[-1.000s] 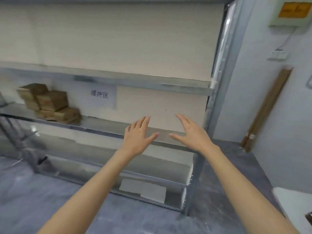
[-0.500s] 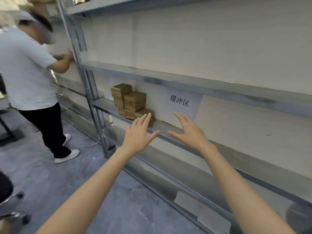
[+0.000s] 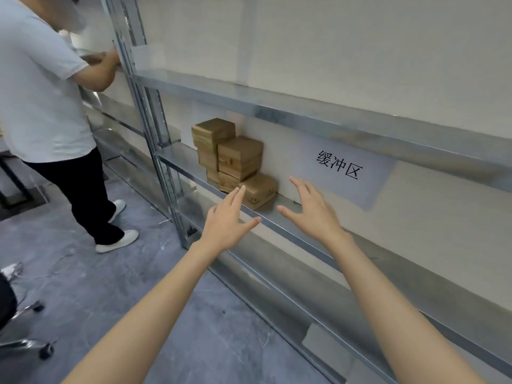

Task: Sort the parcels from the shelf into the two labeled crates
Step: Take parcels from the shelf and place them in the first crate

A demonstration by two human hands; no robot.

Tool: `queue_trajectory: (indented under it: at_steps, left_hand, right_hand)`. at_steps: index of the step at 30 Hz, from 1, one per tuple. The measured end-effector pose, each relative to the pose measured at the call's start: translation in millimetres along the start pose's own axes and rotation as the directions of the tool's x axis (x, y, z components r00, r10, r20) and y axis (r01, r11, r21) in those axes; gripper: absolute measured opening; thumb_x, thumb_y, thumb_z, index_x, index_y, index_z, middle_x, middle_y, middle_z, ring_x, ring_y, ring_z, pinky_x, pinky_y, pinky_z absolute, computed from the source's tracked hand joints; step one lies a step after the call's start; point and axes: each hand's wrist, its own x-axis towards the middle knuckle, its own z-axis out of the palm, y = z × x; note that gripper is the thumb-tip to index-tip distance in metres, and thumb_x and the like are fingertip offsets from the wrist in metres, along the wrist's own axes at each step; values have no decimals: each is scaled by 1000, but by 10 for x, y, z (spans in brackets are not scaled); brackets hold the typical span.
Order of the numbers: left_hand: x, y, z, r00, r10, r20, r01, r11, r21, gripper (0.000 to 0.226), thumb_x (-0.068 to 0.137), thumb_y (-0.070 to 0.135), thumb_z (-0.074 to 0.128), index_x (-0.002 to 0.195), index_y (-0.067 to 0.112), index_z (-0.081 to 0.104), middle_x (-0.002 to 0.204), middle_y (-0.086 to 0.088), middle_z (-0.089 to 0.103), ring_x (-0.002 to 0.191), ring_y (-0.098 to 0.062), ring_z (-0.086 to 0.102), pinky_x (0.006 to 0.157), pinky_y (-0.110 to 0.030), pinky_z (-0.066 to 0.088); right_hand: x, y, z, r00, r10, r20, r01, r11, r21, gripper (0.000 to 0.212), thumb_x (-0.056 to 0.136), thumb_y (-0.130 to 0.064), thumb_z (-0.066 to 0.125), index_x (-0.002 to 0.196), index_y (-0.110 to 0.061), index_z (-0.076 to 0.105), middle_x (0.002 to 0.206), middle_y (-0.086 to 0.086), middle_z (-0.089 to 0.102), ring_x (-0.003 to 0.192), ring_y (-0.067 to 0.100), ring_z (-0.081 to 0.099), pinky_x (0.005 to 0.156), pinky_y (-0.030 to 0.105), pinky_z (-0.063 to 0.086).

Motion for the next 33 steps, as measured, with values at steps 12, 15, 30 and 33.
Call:
queue_trajectory:
  at_steps: [12,15,30,33]
  left_hand:
    - [1751,-749,615,992,15,129,-17,1000,16,95,84,52,66,155,20,14,161,2,20,145,-16,24,112,-38,28]
    - [2005,-923,748,986,32,161,-35,999,19,98,82,51,69,155,18,14,161,0,21,145,-17,25,114,-38,29]
    - [2783,-1589,1276,913,277,299,-294,956,15,96,81,47,70,154,13,17,154,-6,30,135,-26,33,107,-33,37]
    - [2816,-1663,1308,906,319,278,-343,939,39,94,82,49,67,154,13,17,154,-5,30,132,-25,35,107,-34,34]
  right_hand:
    - [1547,518,916,959,174,225,-174,985,-18,88,86,-58,63,155,-31,15,162,8,15,146,28,26,112,47,35]
    - [1767,563,1170,936,220,273,-222,975,-24,93,84,-59,64,155,-32,12,162,8,13,145,31,28,112,49,34]
    - [2436,484,2254,832,450,324,-488,871,45,118,73,-55,77,157,-30,-1,162,9,9,144,32,28,106,43,40]
    - [2479,458,2405,812,504,295,-541,839,55,119,72,-50,80,157,-31,-1,162,10,11,142,33,32,103,43,43]
